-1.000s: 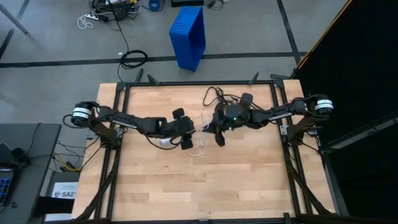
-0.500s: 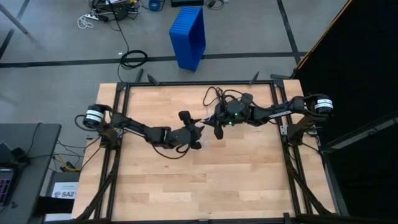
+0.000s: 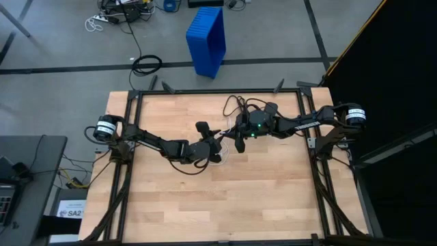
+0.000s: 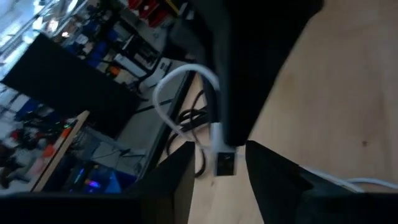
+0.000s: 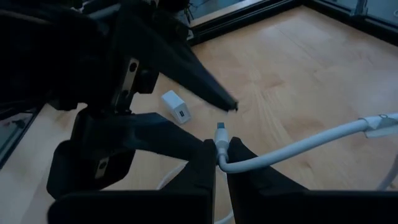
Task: Insert USB
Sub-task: Insert the white charger cable into the white charger adapter
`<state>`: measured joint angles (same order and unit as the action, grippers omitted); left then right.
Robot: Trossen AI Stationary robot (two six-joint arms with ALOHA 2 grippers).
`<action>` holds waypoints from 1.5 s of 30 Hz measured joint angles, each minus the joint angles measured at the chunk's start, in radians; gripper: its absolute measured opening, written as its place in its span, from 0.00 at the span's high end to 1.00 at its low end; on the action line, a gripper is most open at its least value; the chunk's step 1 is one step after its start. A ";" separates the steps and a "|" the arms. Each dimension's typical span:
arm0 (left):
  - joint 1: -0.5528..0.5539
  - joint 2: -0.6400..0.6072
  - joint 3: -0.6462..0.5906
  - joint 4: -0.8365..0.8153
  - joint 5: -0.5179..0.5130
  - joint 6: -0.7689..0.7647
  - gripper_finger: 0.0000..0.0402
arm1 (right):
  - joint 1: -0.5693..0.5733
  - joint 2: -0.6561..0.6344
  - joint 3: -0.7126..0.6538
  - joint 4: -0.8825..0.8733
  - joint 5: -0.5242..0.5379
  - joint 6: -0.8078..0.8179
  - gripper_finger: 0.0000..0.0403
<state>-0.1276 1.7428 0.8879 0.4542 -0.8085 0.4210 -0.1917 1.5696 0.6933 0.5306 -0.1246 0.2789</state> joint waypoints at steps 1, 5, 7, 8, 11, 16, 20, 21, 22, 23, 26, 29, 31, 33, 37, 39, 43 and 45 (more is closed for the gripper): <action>0.000 0.000 0.000 0.005 0.002 0.000 0.71 | 0.001 0.000 0.000 0.000 0.000 0.002 1.00; 0.000 0.000 0.000 0.005 0.004 0.001 0.71 | 0.002 0.000 0.000 0.000 0.000 0.008 1.00; 0.001 0.000 0.000 0.005 0.011 0.001 0.71 | 0.002 0.000 0.000 0.000 0.000 0.009 1.00; 0.001 0.000 0.000 0.005 0.016 0.001 0.71 | 0.002 0.000 0.000 0.001 0.000 0.009 1.00; 0.001 0.000 0.000 0.005 0.021 0.001 0.71 | 0.002 0.000 0.000 0.009 0.000 0.016 1.00; 0.001 0.000 0.000 0.005 0.021 0.001 0.71 | 0.002 0.000 0.000 0.015 -0.001 0.026 1.00; 0.002 0.000 0.000 0.005 0.006 0.001 0.72 | 0.002 0.000 0.000 0.018 -0.009 0.034 1.00; 0.002 0.000 0.000 0.005 0.001 0.001 0.73 | 0.002 0.000 0.000 0.018 -0.011 0.036 1.00; 0.003 0.000 0.000 0.005 -0.002 0.001 0.74 | 0.002 0.000 0.000 0.018 -0.014 0.036 1.00; 0.003 0.000 0.000 0.005 -0.002 0.001 0.76 | 0.002 0.000 0.000 0.019 -0.018 0.038 1.00; 0.003 0.000 0.000 0.005 -0.005 0.000 0.84 | 0.002 0.000 0.000 0.019 -0.023 0.044 1.00; 0.003 0.000 0.000 0.005 -0.008 -0.002 0.92 | 0.002 0.000 0.000 0.019 -0.022 0.044 1.00; 0.003 0.000 0.000 0.005 -0.008 -0.005 0.95 | 0.002 0.000 0.000 0.018 -0.022 0.043 1.00; 0.003 0.000 0.000 0.005 -0.008 -0.006 0.95 | 0.002 0.000 0.000 0.018 -0.022 0.036 1.00; 0.003 0.000 0.000 0.002 -0.006 -0.028 0.95 | 0.001 0.000 0.000 0.018 -0.041 -0.047 0.98; 0.002 0.000 -0.001 -0.001 -0.005 -0.047 0.98 | 0.000 0.000 0.000 0.014 -0.068 -0.104 0.95; -0.002 -0.005 -0.001 -0.006 0.006 -0.061 0.99 | 0.001 -0.003 0.002 -0.008 -0.082 -0.191 0.85; -0.002 -0.014 -0.001 -0.015 0.018 -0.078 0.99 | 0.002 -0.004 0.002 -0.023 -0.087 -0.223 0.80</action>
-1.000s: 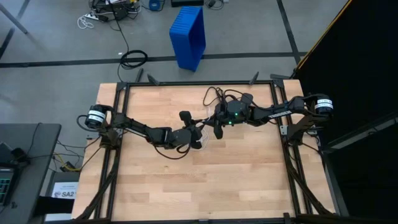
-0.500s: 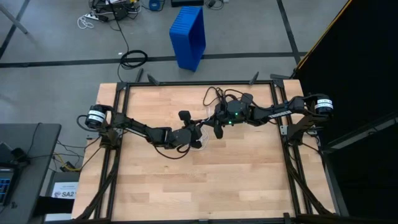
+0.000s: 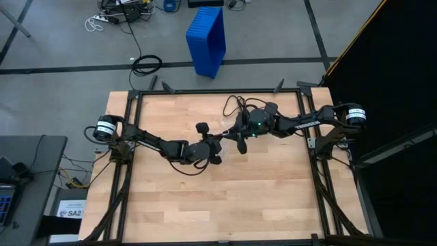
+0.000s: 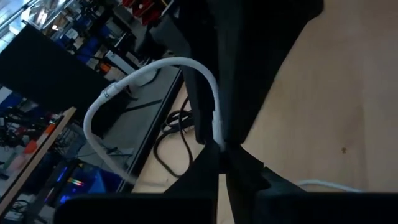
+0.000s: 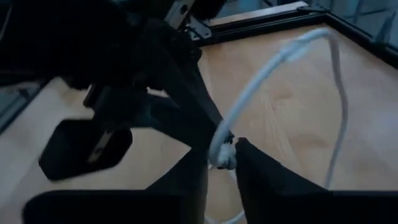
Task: Insert USB
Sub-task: Insert the white charger cable into the white charger adapter
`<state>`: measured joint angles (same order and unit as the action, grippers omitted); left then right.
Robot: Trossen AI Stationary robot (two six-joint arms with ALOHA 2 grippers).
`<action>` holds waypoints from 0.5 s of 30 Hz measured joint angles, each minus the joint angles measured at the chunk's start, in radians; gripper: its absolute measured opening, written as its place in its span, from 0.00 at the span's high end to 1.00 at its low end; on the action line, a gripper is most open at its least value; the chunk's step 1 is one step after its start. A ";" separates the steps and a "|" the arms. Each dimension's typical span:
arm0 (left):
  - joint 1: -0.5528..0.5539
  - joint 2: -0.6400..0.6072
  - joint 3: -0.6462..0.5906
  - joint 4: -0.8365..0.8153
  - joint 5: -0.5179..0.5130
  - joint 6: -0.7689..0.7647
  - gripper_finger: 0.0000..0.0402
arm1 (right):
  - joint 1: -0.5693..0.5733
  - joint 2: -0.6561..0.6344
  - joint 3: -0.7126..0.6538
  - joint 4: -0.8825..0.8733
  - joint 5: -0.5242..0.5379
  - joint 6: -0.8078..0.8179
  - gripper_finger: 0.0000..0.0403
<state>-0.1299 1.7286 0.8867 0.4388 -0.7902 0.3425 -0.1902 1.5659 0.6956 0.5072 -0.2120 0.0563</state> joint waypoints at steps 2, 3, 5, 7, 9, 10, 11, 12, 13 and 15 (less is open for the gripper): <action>0.001 -0.012 0.000 -0.005 0.014 -0.020 0.99 | 0.001 0.000 0.000 -0.011 -0.007 -0.022 0.73; 0.001 -0.017 0.000 -0.006 0.018 -0.030 0.99 | 0.002 0.000 0.000 -0.014 -0.011 -0.032 0.70; 0.002 -0.019 0.001 -0.009 0.019 -0.033 0.99 | 0.005 0.000 0.000 -0.020 -0.014 -0.053 0.64; 0.003 -0.018 0.002 -0.016 0.021 -0.033 0.99 | 0.006 -0.004 0.000 -0.032 -0.021 -0.068 0.59; 0.003 -0.018 0.001 -0.024 0.025 -0.033 0.99 | 0.006 -0.007 0.000 -0.043 -0.019 -0.083 0.54; 0.003 -0.018 0.002 -0.027 0.028 -0.034 0.99 | 0.006 -0.012 0.000 -0.057 -0.019 -0.085 0.52; 0.003 -0.018 0.002 -0.033 0.039 -0.036 0.99 | 0.005 -0.014 0.000 -0.063 -0.018 -0.085 0.50; 0.003 -0.020 0.002 -0.043 0.053 -0.040 0.99 | 0.005 -0.015 0.000 -0.064 -0.017 -0.086 0.48; 0.003 -0.024 0.001 -0.059 0.070 -0.045 0.99 | 0.005 -0.015 0.000 -0.068 -0.016 -0.089 0.47; 0.004 -0.035 0.001 -0.075 0.124 -0.067 1.00 | 0.005 -0.021 -0.001 -0.092 -0.014 -0.114 0.45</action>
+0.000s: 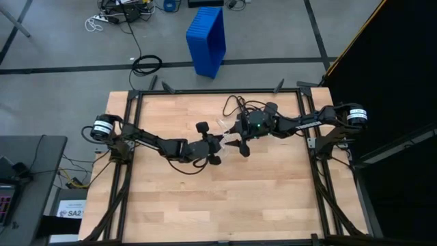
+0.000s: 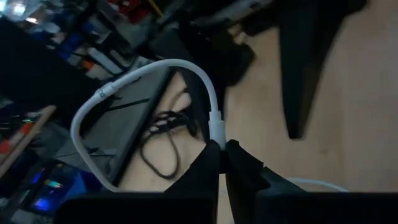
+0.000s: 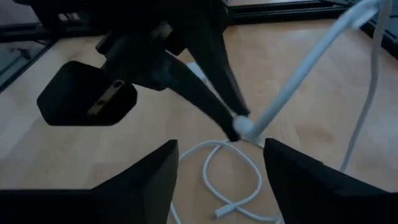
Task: Insert USB
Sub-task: Insert the white charger cable into the white charger adapter
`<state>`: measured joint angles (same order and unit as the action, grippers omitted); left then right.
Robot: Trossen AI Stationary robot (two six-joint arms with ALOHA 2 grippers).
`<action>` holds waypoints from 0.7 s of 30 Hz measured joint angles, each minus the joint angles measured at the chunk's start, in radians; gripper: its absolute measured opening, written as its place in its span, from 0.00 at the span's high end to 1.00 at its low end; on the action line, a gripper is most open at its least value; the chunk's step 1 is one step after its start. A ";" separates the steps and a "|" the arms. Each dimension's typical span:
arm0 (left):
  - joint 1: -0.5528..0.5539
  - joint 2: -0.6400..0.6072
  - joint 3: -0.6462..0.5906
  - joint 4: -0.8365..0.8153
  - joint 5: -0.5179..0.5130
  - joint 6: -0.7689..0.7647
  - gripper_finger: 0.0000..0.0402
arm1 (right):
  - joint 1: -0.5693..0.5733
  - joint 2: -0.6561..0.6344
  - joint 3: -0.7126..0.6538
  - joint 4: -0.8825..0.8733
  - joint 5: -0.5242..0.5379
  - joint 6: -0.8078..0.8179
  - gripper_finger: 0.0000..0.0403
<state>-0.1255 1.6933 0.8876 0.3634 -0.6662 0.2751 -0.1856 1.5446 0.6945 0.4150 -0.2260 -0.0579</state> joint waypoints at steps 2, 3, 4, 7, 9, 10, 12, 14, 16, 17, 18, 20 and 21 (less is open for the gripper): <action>0.005 -0.026 -0.013 0.005 0.068 -0.027 1.00 | 0.000 -0.002 0.000 -0.021 0.004 -0.022 0.45; 0.010 -0.040 -0.025 0.011 0.108 -0.043 1.00 | 0.000 -0.002 -0.001 -0.032 0.004 -0.030 0.44; 0.017 -0.057 -0.041 0.018 0.154 -0.056 1.00 | 0.000 -0.002 -0.001 -0.038 0.004 -0.038 0.44; 0.059 -0.112 -0.119 0.094 0.322 -0.111 1.00 | 0.000 -0.002 -0.001 -0.048 -0.005 -0.072 0.45; 0.099 -0.139 -0.180 0.189 0.460 -0.165 1.00 | 0.005 -0.002 -0.001 -0.046 -0.009 -0.094 0.47; 0.121 -0.147 -0.212 0.246 0.531 -0.200 1.00 | 0.008 -0.002 -0.001 -0.042 -0.015 -0.106 0.47; 0.164 -0.146 -0.271 0.349 0.668 -0.282 1.00 | 0.014 -0.002 -0.001 -0.018 -0.035 -0.123 0.48; 0.198 -0.132 -0.309 0.430 0.773 -0.355 1.00 | 0.017 -0.003 -0.001 0.021 -0.066 -0.124 0.49; 0.217 -0.128 -0.329 0.487 0.839 -0.403 1.00 | 0.021 -0.003 -0.001 0.065 -0.088 -0.124 0.49; 0.222 -0.123 -0.332 0.497 0.860 -0.416 1.00 | 0.024 -0.003 -0.001 0.087 -0.090 -0.125 0.49; 0.226 -0.119 -0.332 0.512 0.883 -0.424 1.00 | 0.026 -0.003 -0.001 0.108 -0.090 -0.126 0.49; 0.231 -0.115 -0.331 0.512 0.927 -0.434 1.00 | 0.029 -0.003 -0.001 0.141 -0.092 -0.129 0.48; 0.231 -0.115 -0.328 0.515 0.937 -0.434 1.00 | 0.030 0.000 -0.001 0.161 -0.092 -0.129 0.48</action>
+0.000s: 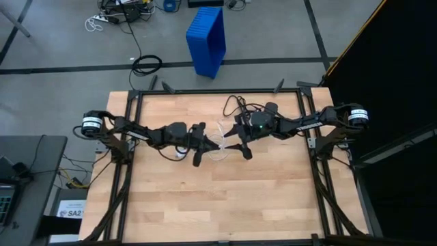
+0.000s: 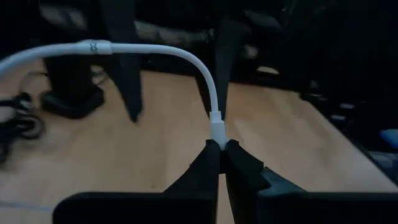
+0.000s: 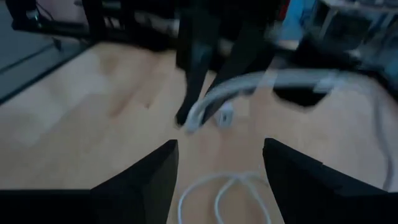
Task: Insert USB
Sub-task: Insert the white charger cable into the white charger adapter
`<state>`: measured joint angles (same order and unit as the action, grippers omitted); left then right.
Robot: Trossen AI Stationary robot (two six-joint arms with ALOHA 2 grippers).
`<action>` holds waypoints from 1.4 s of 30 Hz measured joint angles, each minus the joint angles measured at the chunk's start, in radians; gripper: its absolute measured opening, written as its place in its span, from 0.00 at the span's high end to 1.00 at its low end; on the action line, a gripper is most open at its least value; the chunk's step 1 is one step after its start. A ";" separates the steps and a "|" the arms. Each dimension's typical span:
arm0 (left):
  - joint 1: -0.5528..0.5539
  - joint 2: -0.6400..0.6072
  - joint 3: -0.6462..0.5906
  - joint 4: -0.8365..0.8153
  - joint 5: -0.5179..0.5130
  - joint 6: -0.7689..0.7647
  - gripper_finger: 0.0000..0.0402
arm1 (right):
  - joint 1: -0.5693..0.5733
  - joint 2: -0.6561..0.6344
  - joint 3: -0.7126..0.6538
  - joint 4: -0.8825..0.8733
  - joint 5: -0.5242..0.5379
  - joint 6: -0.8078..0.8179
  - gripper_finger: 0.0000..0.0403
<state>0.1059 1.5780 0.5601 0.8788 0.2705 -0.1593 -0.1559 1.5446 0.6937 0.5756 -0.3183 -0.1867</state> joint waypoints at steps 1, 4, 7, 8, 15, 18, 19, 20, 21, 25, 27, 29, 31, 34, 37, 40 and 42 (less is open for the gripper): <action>0.000 0.000 0.005 0.004 0.004 0.000 1.00 | 0.001 0.002 0.000 0.012 -0.001 0.001 0.48; 0.000 -0.001 0.007 0.005 0.005 0.000 1.00 | 0.002 0.002 0.000 0.023 -0.023 0.006 0.49; 0.000 0.000 0.008 -0.002 -0.007 0.000 1.00 | 0.004 0.003 0.000 0.029 -0.050 0.030 0.52; 0.000 -0.001 0.009 -0.006 -0.011 0.000 1.00 | 0.004 0.003 0.000 0.035 -0.066 0.043 0.54; 0.000 -0.001 0.009 -0.018 -0.033 -0.002 1.00 | 0.004 0.004 0.000 0.060 -0.104 0.105 0.73; -0.001 0.000 0.009 -0.018 -0.037 -0.002 1.00 | 0.004 0.004 0.000 0.073 -0.104 0.112 0.82; -0.001 -0.001 0.009 -0.015 -0.038 -0.002 1.00 | 0.004 0.004 0.000 0.082 -0.102 0.120 0.85; -0.001 -0.001 0.009 -0.015 -0.038 -0.002 1.00 | 0.004 0.004 0.000 0.088 -0.096 0.128 0.88; -0.001 -0.001 0.009 -0.015 -0.039 -0.002 1.00 | 0.004 0.004 0.000 0.088 -0.089 0.131 0.90; -0.001 0.000 0.009 -0.016 -0.046 -0.002 1.00 | 0.004 0.004 0.000 0.088 -0.082 0.131 0.98; -0.001 -0.001 0.009 -0.017 -0.049 -0.003 1.00 | 0.004 0.004 0.000 0.088 -0.082 0.131 0.99; -0.001 0.000 0.009 -0.016 -0.050 -0.002 1.00 | 0.004 0.004 0.000 0.088 -0.082 0.131 1.00; -0.001 -0.001 0.009 -0.017 -0.050 -0.002 1.00 | 0.004 0.004 0.000 0.088 -0.082 0.131 1.00; -0.001 -0.001 0.009 -0.018 -0.051 -0.003 1.00 | 0.004 0.004 0.000 0.087 -0.081 0.130 1.00; -0.001 0.000 0.009 -0.020 -0.051 -0.003 1.00 | 0.004 0.004 0.000 0.084 -0.075 0.124 1.00; -0.001 0.000 0.009 -0.022 -0.053 -0.003 1.00 | 0.004 0.004 0.000 0.083 -0.071 0.123 1.00; -0.001 0.000 0.009 -0.026 -0.053 -0.002 1.00 | 0.004 0.004 0.000 0.082 -0.065 0.123 1.00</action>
<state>0.1047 1.5775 0.5686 0.8531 0.2174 -0.1611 -0.1516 1.5490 0.6937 0.6579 -0.3830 -0.0641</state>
